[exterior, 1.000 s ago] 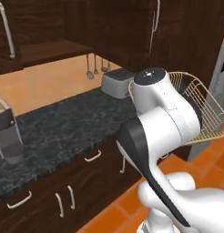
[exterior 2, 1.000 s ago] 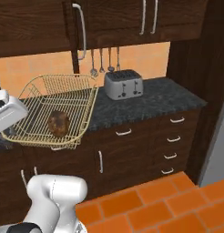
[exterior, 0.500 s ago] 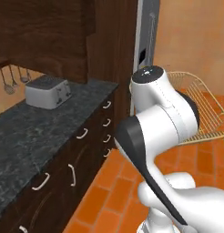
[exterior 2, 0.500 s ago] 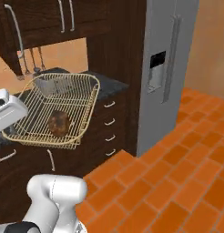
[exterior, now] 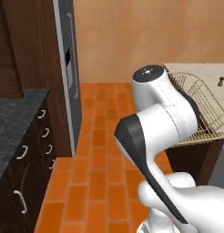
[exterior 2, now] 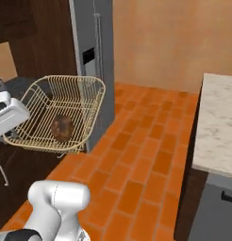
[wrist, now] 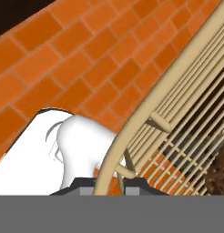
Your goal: Open the cabinet, pick up the bread from the cabinet and place it in the basket. Then move the basket to the dining counter.
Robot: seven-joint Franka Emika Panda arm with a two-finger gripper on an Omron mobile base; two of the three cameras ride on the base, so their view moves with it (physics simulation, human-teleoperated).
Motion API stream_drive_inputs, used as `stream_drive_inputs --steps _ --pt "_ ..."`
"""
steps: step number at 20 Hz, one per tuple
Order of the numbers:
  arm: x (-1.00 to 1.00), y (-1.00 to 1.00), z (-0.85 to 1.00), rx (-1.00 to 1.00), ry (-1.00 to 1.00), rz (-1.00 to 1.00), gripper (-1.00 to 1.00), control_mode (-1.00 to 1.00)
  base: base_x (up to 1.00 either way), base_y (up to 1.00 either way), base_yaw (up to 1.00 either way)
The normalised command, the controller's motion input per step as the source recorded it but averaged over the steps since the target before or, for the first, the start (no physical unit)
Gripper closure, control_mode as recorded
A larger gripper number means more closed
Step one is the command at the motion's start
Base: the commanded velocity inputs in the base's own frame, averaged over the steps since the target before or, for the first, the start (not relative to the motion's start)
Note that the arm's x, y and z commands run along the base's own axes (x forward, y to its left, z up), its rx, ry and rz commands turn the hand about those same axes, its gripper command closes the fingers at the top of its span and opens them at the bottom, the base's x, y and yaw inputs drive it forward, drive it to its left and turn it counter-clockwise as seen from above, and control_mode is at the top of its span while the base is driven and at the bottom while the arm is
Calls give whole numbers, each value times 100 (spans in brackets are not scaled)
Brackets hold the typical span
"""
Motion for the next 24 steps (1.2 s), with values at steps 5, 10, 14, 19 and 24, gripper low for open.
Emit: stream_drive_inputs --steps 5,10,14,19,24 --pt "0 0 0 0 0 0 100 100 -23 -41 -52" --pt "0 0 0 0 0 0 100 100 40 -24 -43" --pt "0 0 0 0 0 0 100 100 82 3 -54" --pt "0 0 0 0 0 0 100 100 88 12 -58" --pt "0 0 0 0 0 0 100 100 78 56 -57"
